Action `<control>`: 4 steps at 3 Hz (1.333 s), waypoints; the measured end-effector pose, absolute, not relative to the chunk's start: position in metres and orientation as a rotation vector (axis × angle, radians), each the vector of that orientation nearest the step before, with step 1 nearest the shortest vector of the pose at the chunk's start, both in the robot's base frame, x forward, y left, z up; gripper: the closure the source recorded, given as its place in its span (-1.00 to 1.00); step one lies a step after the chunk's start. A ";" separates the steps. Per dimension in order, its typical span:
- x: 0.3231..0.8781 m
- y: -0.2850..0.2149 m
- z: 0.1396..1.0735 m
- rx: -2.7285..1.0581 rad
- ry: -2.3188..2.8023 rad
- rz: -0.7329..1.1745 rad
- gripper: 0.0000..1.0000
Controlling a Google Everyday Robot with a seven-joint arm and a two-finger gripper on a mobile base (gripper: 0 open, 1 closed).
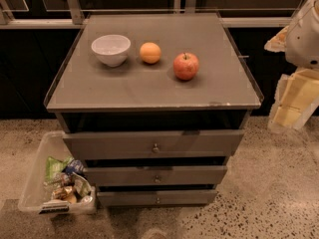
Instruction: Open bottom drawer
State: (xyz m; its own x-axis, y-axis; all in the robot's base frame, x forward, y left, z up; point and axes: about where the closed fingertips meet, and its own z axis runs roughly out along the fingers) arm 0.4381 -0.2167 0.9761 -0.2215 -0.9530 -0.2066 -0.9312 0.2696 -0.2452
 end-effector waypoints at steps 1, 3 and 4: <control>0.438 -0.217 0.976 -1.725 2.232 -0.098 -1.00; 0.375 -0.198 0.946 -1.560 2.148 -0.003 -1.00; 0.340 -0.196 0.918 -1.458 2.080 0.003 -1.00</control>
Offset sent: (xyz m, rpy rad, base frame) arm -0.1443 -0.0304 -0.1676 0.4829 -0.0469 -0.2445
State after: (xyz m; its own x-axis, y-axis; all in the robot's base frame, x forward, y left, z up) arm 0.3398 -0.1960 0.9181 -0.2233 -0.8566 -0.4651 -0.8582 0.3990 -0.3230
